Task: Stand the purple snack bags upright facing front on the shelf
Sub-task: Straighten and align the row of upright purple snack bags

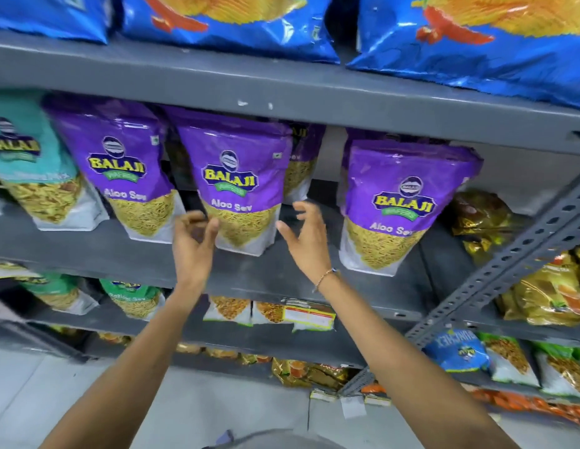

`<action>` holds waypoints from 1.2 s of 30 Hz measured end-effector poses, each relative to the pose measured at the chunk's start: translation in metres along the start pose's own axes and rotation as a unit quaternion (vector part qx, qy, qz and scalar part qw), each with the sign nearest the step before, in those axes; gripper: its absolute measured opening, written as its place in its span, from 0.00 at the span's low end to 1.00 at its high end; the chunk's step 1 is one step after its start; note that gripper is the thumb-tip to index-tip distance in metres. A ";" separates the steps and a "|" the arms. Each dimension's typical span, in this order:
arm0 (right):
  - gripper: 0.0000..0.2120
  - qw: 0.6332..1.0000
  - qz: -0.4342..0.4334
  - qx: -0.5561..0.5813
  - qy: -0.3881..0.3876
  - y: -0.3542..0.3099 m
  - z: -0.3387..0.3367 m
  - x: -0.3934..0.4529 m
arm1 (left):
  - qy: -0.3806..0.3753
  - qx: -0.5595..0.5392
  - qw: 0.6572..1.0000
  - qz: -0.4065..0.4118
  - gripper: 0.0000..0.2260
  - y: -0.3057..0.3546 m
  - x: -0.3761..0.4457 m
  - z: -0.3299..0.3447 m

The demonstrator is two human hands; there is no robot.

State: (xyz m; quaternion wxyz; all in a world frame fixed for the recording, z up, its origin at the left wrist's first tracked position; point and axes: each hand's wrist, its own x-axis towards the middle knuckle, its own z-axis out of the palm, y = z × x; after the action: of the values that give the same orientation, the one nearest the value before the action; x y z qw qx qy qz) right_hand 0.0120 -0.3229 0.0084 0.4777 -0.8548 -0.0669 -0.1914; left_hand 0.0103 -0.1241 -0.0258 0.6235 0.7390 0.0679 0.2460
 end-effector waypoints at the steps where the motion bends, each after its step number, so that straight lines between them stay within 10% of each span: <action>1: 0.27 0.997 0.061 0.034 -0.020 0.001 0.009 0.006 | -0.020 -0.017 1.000 -0.013 0.17 -0.007 0.015 -0.007; 8: 0.35 0.969 0.180 0.078 -0.147 0.017 0.048 0.019 | -0.318 0.100 0.942 -0.034 0.47 -0.043 0.076 -0.010; 24: 0.27 0.973 0.168 0.116 -0.106 0.052 -0.010 0.010 | -0.285 0.058 0.956 -0.040 0.36 -0.021 0.032 0.048; 36: 0.04 0.983 0.096 -0.039 0.154 0.043 -0.015 0.014 | -0.302 0.076 0.949 -0.042 0.34 -0.031 0.031 0.045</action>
State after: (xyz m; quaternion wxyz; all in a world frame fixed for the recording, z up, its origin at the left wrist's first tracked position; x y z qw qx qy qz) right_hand 0.0335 -0.3595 -0.0131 0.4651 -0.8353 0.0969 -0.2766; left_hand 0.0633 -0.1446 -0.0515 0.5663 0.8206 -0.0743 -0.0212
